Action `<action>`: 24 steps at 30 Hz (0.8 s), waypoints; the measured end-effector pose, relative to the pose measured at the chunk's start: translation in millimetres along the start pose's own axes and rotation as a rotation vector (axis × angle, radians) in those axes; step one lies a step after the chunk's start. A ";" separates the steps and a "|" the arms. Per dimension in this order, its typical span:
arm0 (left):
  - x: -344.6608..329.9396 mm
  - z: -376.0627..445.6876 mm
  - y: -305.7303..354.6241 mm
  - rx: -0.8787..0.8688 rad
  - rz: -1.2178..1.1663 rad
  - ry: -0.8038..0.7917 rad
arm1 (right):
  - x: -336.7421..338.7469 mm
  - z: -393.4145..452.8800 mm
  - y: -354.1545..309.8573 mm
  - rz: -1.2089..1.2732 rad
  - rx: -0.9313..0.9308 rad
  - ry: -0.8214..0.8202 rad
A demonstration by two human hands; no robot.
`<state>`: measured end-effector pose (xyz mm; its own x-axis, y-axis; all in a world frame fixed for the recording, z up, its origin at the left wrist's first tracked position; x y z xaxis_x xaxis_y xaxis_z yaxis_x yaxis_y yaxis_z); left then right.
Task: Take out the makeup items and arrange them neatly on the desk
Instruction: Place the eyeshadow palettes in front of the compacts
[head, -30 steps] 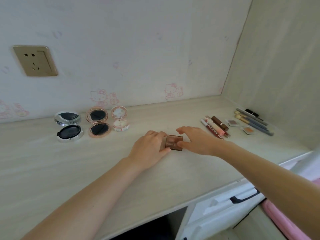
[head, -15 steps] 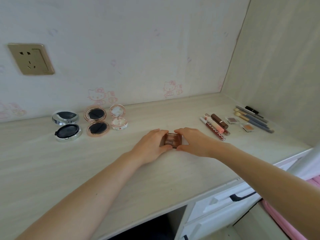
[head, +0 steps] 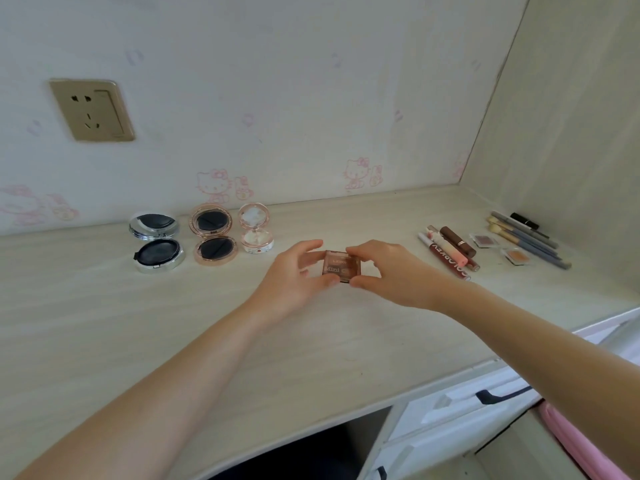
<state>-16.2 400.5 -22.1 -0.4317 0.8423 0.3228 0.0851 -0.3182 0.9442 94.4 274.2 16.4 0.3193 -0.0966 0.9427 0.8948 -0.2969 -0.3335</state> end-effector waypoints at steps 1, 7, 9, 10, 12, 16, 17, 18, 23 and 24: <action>6.0 -5.2 -0.3 0.048 -0.144 0.002 | 0.6 0.4 -5.9 0.009 0.019 0.015; 36.0 -40.4 -8.4 0.244 -0.998 0.033 | -0.9 1.1 -50.2 0.121 0.125 0.098; 40.2 -55.0 -11.3 0.292 -1.090 -0.043 | -5.1 1.8 -65.9 0.166 0.156 0.119; 42.4 -62.3 -13.5 0.310 -1.123 -0.067 | -7.8 2.2 -74.0 0.183 0.178 0.128; 49.0 -74.8 -17.1 0.316 -1.162 -0.083 | -13.3 4.0 -89.7 0.209 0.221 0.137; 63.4 -96.3 -22.0 0.289 -1.220 -0.083 | -27.1 10.7 -119.5 0.252 0.272 0.114; 67.4 -101.4 -23.6 0.281 -1.240 -0.073 | -30.8 12.6 -126.2 0.274 0.277 0.107; 71.6 -106.1 -25.3 0.271 -1.254 -0.060 | -34.6 14.2 -132.4 0.304 0.280 0.100; 88.2 -124.7 -32.9 0.248 -1.259 0.015 | -49.4 20.6 -156.7 0.303 0.301 0.074; 90.2 -127.3 -34.2 0.242 -1.235 0.027 | -51.5 21.3 -162.0 0.278 0.310 0.067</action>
<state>-172.3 432.0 -33.6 -0.3583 0.5104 -0.7817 -0.2275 0.7643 0.6033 -60.4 347.6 21.7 0.5499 -0.1976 0.8115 0.8323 0.0484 -0.5522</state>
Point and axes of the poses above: each hand's wrist, its own z-axis towards the middle knuckle, its own x-axis out of the back of the hand, y = z × x, the point moved 5 cm from there along z, towards the middle knuckle, and after that the axes turned 7 degrees about -y, right-handed, at the moved point
